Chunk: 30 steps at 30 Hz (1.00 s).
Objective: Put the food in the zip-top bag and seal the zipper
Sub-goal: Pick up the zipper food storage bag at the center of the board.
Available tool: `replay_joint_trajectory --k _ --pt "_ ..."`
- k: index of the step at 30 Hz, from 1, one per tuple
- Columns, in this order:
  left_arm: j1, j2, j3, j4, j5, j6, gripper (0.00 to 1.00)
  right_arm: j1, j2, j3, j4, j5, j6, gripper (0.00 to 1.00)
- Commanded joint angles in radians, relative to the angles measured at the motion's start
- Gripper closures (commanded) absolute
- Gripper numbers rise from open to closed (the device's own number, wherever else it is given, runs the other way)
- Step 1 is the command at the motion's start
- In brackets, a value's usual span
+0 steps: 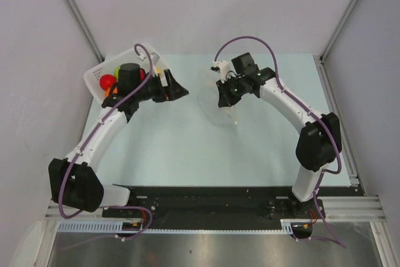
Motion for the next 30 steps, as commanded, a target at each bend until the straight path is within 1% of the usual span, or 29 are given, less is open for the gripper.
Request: replay_joint_trajectory --k 1,6,9,14,19,22,23,25,26,27,28,30 --pt "-0.05 -0.014 -0.065 0.115 -0.096 -0.13 0.09 0.046 0.009 0.008 0.069 -0.081 0.094 1.0" --pt "-0.076 -0.005 -0.088 0.123 -0.179 -0.167 0.15 0.094 0.032 0.003 0.119 -0.122 0.156 1.0" --pt "-0.084 0.0 -0.096 0.146 -0.179 -0.2 0.16 0.119 0.046 0.005 0.138 -0.119 0.179 1.0" --pt "-0.127 0.016 -0.096 0.144 -0.225 -0.192 0.17 0.143 0.072 0.009 0.175 -0.119 0.226 1.0" --pt "-0.171 0.059 -0.088 0.108 -0.294 -0.177 0.23 0.157 0.083 0.014 0.213 -0.121 0.288 1.0" --pt "-0.184 0.085 -0.083 0.074 -0.339 -0.161 0.3 0.159 0.08 0.014 0.234 -0.115 0.318 1.0" --pt "-0.185 0.09 -0.079 0.062 -0.365 -0.158 0.37 0.159 0.08 0.014 0.238 -0.11 0.325 1.0" --pt "-0.185 0.098 -0.086 0.036 -0.383 -0.146 0.44 0.159 0.072 0.014 0.244 -0.098 0.337 1.0" --pt "-0.185 0.099 -0.089 0.028 -0.371 -0.138 0.48 0.157 0.071 0.014 0.244 -0.099 0.34 1.0" --pt "-0.185 0.101 -0.094 0.028 -0.36 -0.131 0.55 0.158 0.065 0.015 0.244 -0.103 0.343 1.0" --pt "-0.184 0.104 -0.093 0.028 -0.35 -0.112 0.76 0.159 0.06 0.014 0.244 -0.106 0.348 1.0" --pt "-0.178 0.11 -0.08 0.02 -0.296 -0.094 0.99 0.151 0.043 0.018 0.224 -0.124 0.34 0.91"
